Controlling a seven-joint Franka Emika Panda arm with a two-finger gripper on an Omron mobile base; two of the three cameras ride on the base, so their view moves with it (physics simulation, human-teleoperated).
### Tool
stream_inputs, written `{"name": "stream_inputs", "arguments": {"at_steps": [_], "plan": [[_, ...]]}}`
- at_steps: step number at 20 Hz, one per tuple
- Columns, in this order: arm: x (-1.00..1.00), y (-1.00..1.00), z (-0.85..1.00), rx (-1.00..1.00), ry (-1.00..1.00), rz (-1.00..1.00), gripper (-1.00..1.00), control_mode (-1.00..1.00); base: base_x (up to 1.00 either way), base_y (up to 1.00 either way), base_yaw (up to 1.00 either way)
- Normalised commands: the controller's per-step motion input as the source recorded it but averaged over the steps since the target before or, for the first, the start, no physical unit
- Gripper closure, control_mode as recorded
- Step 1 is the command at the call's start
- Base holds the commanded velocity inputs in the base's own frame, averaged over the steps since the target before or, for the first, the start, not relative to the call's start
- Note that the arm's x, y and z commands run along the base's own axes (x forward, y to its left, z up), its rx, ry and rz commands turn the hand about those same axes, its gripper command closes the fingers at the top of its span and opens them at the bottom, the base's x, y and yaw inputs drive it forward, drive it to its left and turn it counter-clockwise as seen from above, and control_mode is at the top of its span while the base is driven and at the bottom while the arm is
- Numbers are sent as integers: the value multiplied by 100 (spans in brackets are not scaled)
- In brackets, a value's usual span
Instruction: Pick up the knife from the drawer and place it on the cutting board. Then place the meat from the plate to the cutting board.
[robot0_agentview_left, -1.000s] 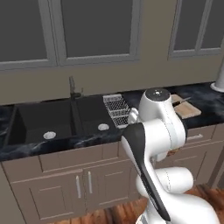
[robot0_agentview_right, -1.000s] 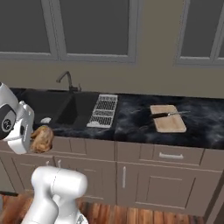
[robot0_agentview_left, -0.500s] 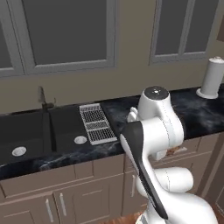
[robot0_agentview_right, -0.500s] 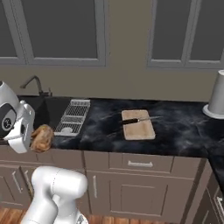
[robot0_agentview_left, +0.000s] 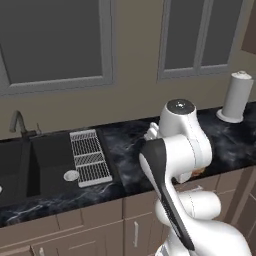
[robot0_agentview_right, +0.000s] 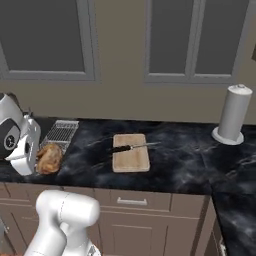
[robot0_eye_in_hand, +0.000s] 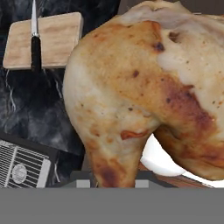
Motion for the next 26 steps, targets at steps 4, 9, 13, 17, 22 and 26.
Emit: {"name": "stream_inputs", "arguments": {"at_steps": [4, 9, 13, 17, 22, 26], "plan": [[0, 0, 0, 0, 0, 0, 100, 100, 55, -29, 2], [0, 0, 0, 0, 0, 0, 100, 100, 58, -26, 6], [0, 0, 0, 0, 0, 0, 100, 100, 56, -30, 10], [0, 0, 0, 0, 0, 0, 100, 100, 50, -36, 14], [46, -62, -7, 1, 6, 17, 100, -100, 0, 0, 0], [51, -79, -12, 2, 9, 14, 100, -100, 0, 0, 0]]}}
